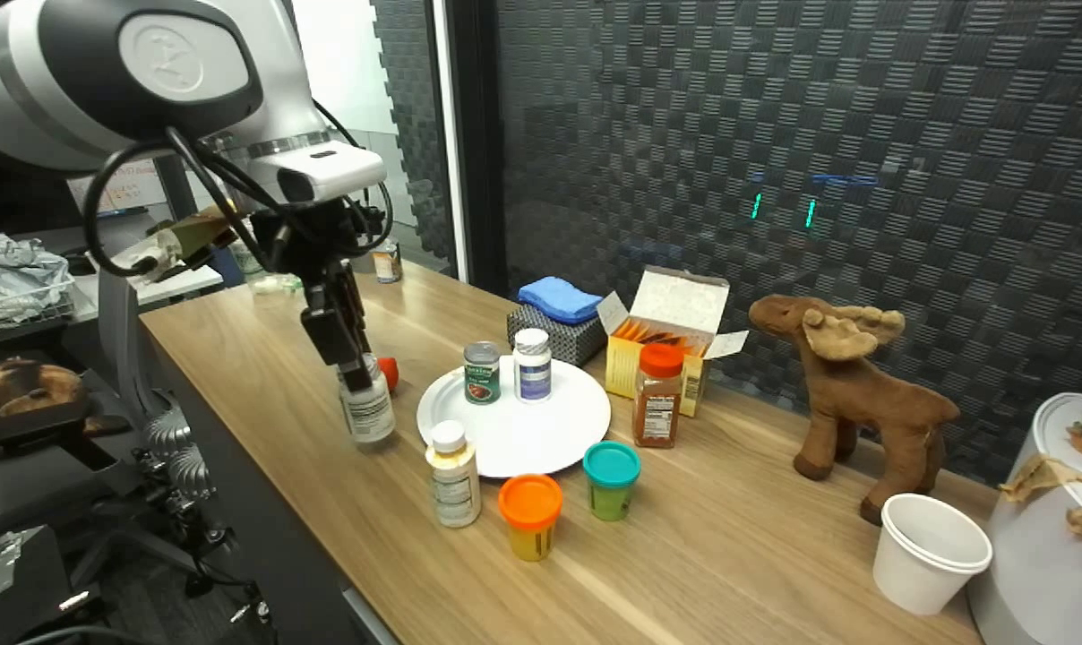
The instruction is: Pick up the bottles and small containers and put them on the white plate.
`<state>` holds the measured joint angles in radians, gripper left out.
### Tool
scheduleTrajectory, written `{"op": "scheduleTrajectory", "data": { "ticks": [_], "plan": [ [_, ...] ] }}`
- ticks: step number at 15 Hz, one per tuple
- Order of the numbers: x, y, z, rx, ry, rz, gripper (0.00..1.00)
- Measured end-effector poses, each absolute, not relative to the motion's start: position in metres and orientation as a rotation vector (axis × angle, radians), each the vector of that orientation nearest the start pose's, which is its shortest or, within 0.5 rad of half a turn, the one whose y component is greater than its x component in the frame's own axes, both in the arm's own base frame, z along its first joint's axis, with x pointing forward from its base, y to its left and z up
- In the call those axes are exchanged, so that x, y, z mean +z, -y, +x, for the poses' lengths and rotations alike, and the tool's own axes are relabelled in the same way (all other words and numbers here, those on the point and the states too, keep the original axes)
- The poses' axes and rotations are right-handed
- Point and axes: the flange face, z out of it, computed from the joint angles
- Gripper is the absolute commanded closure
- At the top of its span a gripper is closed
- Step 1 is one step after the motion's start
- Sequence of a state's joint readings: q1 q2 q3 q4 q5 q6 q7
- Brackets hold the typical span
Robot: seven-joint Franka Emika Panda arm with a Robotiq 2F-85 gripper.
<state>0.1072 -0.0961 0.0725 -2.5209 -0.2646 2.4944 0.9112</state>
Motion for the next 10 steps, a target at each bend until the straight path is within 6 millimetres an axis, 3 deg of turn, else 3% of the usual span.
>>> {"op": "scheduleTrajectory", "data": {
  "ticks": [6,10],
  "plan": [
    [0.353,-0.059,0.473,-0.333,-0.934,-3.087,0.81],
    [0.35,-0.045,0.501,-0.356,-0.961,-3.085,0.81]
  ]
}}
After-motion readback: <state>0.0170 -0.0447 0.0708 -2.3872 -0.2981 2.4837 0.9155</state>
